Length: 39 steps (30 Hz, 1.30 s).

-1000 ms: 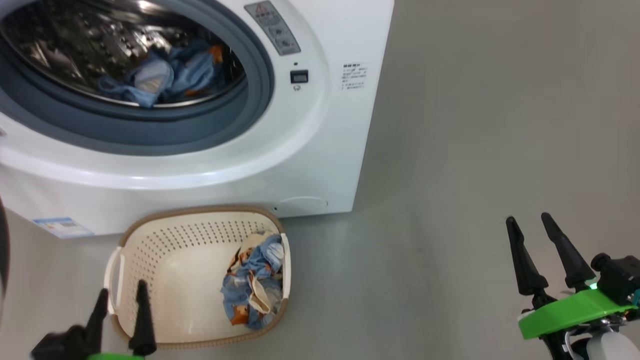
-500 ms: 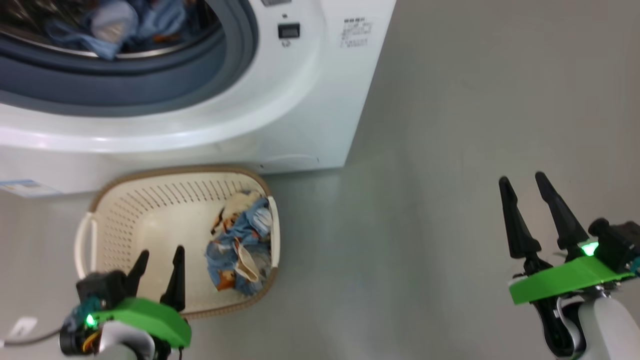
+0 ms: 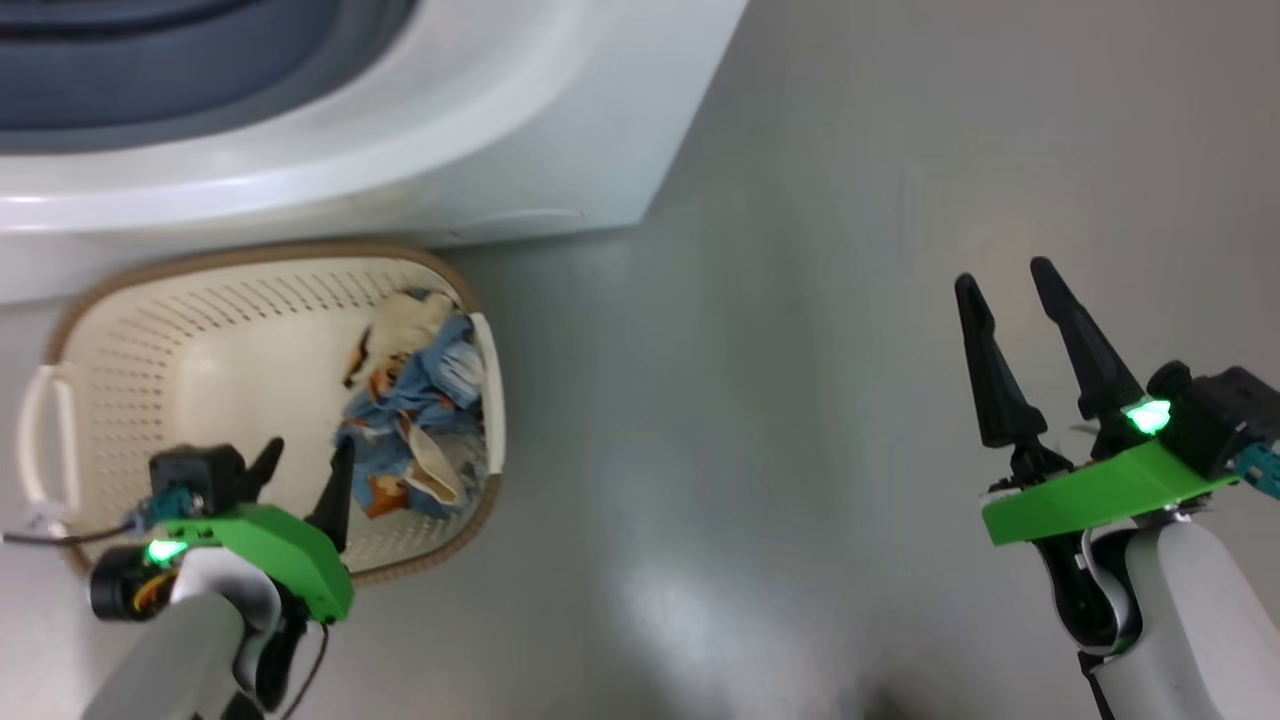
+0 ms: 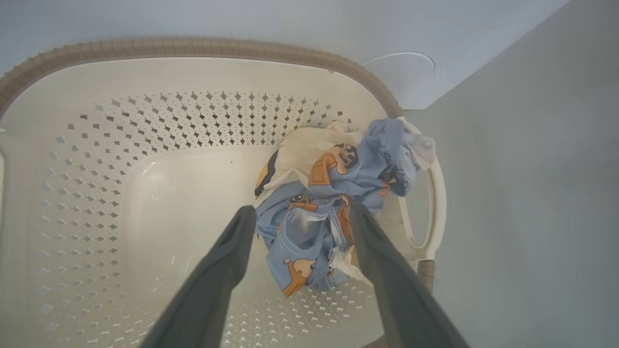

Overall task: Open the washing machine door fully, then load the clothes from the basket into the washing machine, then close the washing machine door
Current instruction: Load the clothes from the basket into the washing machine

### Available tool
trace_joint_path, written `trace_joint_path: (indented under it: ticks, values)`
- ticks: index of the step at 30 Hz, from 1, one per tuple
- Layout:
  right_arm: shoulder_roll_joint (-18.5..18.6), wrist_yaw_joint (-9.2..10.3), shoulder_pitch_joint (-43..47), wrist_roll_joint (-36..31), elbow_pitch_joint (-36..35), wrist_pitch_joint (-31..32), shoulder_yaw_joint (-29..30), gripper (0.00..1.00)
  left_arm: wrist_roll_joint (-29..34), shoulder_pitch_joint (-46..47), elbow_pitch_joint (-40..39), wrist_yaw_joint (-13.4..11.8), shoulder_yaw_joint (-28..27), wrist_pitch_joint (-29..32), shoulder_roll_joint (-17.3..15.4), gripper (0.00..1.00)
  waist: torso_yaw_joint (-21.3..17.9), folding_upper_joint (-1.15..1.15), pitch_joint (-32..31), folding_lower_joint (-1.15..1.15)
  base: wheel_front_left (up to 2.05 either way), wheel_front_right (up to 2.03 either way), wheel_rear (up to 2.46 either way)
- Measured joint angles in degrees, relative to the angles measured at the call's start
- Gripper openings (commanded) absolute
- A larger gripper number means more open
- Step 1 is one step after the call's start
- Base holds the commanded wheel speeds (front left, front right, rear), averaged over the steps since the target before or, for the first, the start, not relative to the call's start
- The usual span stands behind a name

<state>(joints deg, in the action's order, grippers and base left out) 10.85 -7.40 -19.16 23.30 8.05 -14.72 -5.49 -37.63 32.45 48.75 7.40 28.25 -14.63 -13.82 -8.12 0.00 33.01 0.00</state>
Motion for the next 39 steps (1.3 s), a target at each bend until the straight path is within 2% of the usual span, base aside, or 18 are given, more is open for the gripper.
trace_joint_path:
  ticks: [12, 14, 22, 32, 33, 34, 35, 39]
  values:
    - [0.0, -0.01, -3.6, 0.5, -1.4, 0.0, -1.8, 1.0, -8.6, 9.5, 4.0, 0.0, 15.1, 0.0, -4.9, 1.0, -3.2, 0.0, 7.2, 0.0, 0.0, 0.0, 0.0]
    - [-0.1, -0.01, -4.5, 0.5, -1.6, 0.0, -2.4, 1.0, -11.7, 11.3, 4.0, 0.0, 19.9, 0.0, -6.0, 1.0, -3.8, 0.0, 8.7, 0.0, 0.0, 0.0, 0.0]
    - [-0.5, 0.0, -5.0, 0.5, -2.0, 0.0, -3.5, 1.0, -20.2, 15.5, 2.0, 0.0, 31.1, 0.4, -9.2, 1.0, -5.5, 0.0, 11.1, 0.0, 0.0, 0.0, 0.0]
    - [-0.7, 0.0, -5.6, 0.5, -2.8, 0.0, -4.5, 1.0, -26.0, 19.5, 3.6, 0.0, 38.7, 0.4, -9.9, 1.0, -6.9, 0.0, 12.4, 0.0, 0.0, 0.0, 0.0]
    - [-0.7, -0.01, -5.6, 0.5, -2.9, 0.0, -4.6, 1.0, -26.8, 19.8, 3.8, 0.0, 39.3, 0.4, -9.9, 0.72, -7.0, 0.0, 12.4, 0.0, 0.0, 0.0, 0.0]
    - [-0.6, 0.0, -5.6, 0.5, -2.9, 0.0, -4.6, 1.0, -27.7, 19.9, 4.0, 0.0, 40.1, 0.4, -9.9, 0.11, -7.0, 0.0, 12.3, 0.0, 0.0, 0.0, 0.0]
    - [-0.5, -0.01, -5.6, 0.5, -2.9, 0.0, -4.6, 1.0, -28.5, 20.1, 4.2, 0.0, 40.7, 0.4, -9.9, 0.0, -7.0, 0.0, 12.3, 0.0, 0.0, 0.0, 0.0]
    - [-0.1, 0.0, -5.6, 0.5, -3.1, 0.0, -4.5, 1.0, -31.5, 20.5, 4.7, 0.0, 42.0, 0.4, -9.7, 0.0, -6.9, 0.0, 11.8, 0.0, 0.0, 0.0, 0.0]
